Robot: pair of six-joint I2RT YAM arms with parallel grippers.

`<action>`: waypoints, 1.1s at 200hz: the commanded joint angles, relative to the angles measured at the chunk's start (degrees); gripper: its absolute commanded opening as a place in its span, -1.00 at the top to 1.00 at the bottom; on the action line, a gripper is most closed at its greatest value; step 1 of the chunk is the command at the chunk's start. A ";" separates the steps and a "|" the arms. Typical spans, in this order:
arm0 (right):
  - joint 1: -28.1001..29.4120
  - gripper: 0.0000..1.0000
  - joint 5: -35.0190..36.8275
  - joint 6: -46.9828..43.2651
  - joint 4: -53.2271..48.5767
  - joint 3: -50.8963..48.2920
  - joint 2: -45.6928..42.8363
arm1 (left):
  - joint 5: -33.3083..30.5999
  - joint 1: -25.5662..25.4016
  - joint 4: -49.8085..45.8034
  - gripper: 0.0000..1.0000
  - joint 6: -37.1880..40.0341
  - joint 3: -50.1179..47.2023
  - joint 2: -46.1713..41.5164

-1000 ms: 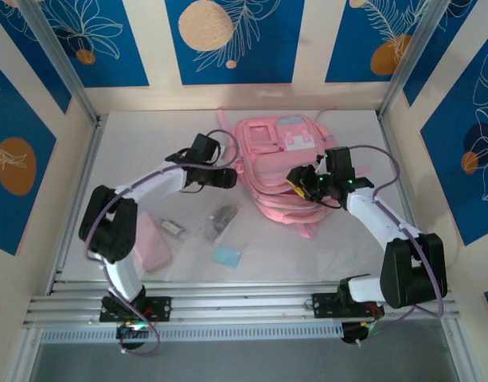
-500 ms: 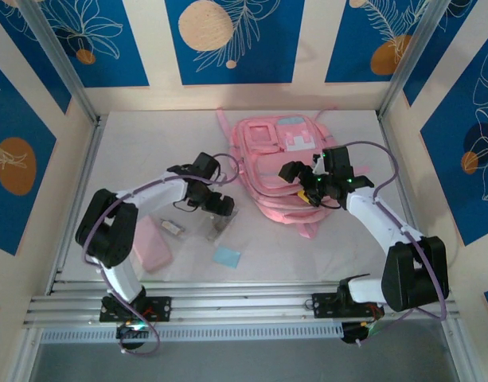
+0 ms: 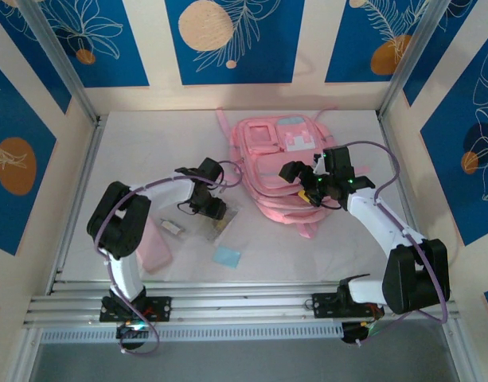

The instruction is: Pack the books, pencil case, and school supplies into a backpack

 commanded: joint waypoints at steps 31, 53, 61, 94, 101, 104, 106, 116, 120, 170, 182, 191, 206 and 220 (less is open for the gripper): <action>0.47 -0.98 0.45 -0.86 0.30 0.71 -1.04 | 5.12 -1.12 1.33 0.21 -0.62 -0.49 3.53; 0.48 -0.98 0.45 -0.64 0.38 0.72 -1.13 | 4.45 -1.39 1.33 0.26 -1.25 -1.01 4.18; 0.48 -0.98 0.52 -0.63 0.43 0.65 -1.12 | 4.50 -1.60 1.24 0.33 -1.52 -1.02 4.45; 0.39 -0.98 0.71 -0.45 0.43 0.48 -1.27 | 4.55 -1.92 2.00 0.66 -3.08 -1.43 4.55; 0.39 -0.98 0.78 -0.34 0.43 0.38 -1.35 | 4.58 -1.86 2.17 0.82 -3.39 -1.37 4.43; 0.34 -0.98 0.80 -0.33 0.43 0.37 -1.33 | 4.47 -1.91 2.28 0.96 -3.64 -1.39 4.34; 0.39 -0.98 0.80 -0.37 0.43 0.37 -1.38 | 4.31 -1.92 2.29 1.00 -3.79 -1.34 4.29; 0.38 -0.98 0.69 -0.33 0.43 0.46 -1.45 | 3.83 -1.84 2.29 1.00 -4.14 -1.03 3.83; 0.36 -0.97 0.71 -0.35 0.43 0.45 -1.48 | 3.59 -1.79 2.29 1.00 -4.26 -0.95 3.58; 0.73 -0.98 -0.78 -1.53 1.05 0.22 -2.53 | 5.43 1.25 -0.51 1.00 -5.80 3.46 -2.05; 0.93 -0.98 -1.92 -1.70 2.10 -0.19 -2.63 | 7.01 2.17 -0.78 1.00 -6.71 4.66 -3.94; 1.22 -0.98 -2.80 -1.88 2.98 -0.48 -2.74 | 8.15 2.97 -0.90 1.00 -7.39 5.58 -5.25; 2.18 -0.97 -4.01 -2.15 4.45 -0.89 -2.63 | 10.09 3.91 -0.57 1.00 -8.79 6.87 -7.16; 3.43 -0.97 -5.05 -2.59 5.70 -1.04 -2.50 | 11.58 4.70 0.36 1.00 -10.52 7.53 -8.80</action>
